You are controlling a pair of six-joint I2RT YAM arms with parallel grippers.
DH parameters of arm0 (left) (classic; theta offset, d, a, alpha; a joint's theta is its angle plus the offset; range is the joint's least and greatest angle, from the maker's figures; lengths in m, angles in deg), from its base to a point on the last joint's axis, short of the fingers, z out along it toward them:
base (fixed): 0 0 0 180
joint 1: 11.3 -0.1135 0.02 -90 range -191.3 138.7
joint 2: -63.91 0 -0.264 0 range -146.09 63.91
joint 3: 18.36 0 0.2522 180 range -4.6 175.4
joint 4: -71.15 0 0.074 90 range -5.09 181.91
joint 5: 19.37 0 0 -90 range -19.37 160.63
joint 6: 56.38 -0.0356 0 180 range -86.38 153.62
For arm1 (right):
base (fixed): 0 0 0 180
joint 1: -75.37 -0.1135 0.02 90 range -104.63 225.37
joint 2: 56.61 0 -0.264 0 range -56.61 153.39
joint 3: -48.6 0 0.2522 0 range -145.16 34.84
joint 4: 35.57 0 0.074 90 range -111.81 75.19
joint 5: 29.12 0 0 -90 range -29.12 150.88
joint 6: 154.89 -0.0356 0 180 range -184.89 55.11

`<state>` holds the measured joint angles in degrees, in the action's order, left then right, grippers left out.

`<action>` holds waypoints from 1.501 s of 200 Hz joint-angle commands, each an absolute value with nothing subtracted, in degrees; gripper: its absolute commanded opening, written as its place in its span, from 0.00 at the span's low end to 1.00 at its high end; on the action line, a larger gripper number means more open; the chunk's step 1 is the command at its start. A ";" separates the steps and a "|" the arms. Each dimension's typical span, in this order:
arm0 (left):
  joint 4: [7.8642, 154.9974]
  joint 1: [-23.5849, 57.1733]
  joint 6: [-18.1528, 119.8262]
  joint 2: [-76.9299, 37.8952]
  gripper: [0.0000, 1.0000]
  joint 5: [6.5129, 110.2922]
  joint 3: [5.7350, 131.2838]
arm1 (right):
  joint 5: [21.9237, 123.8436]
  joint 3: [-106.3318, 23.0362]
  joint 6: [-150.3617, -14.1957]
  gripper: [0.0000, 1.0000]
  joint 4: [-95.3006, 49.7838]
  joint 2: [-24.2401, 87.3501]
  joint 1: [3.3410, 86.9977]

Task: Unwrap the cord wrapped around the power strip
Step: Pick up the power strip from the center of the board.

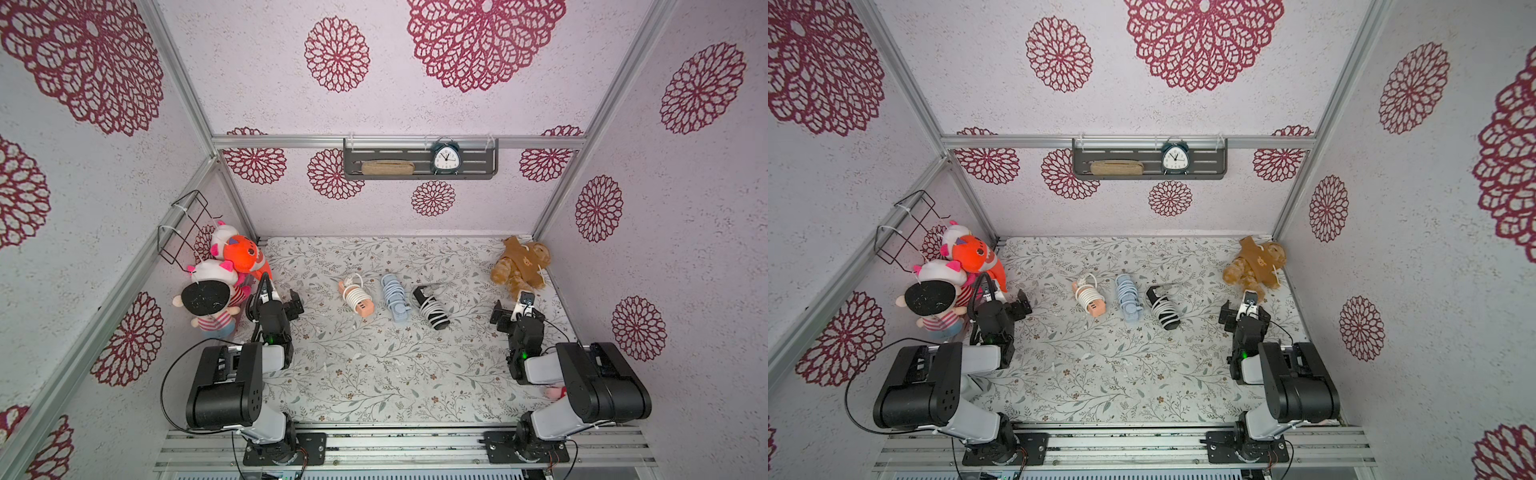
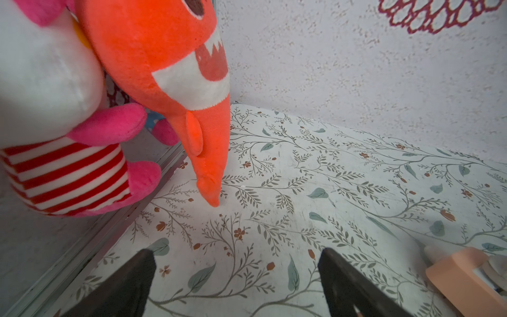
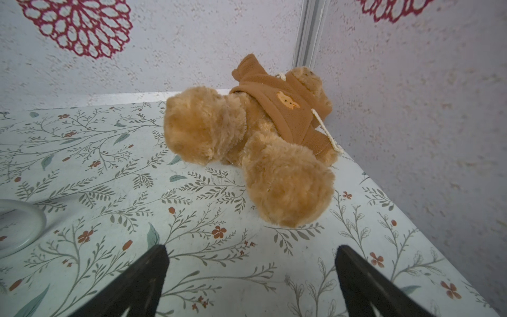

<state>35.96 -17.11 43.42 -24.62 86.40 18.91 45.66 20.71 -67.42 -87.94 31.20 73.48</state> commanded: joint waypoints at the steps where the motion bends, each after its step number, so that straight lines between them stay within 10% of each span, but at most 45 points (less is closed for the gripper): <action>1: 34.83 -17.81 42.41 -25.01 0.97 86.21 19.61 | 46.56 19.63 -67.18 0.99 -88.93 31.25 73.88; 106: 102.10 -6.42 54.43 -6.30 0.98 92.65 53.14 | 67.51 -14.92 -74.57 0.98 -0.38 19.48 69.60; 300: 106.09 9.36 74.36 -3.76 0.82 73.29 47.28 | 81.79 -23.93 -73.40 0.94 -9.79 41.24 55.57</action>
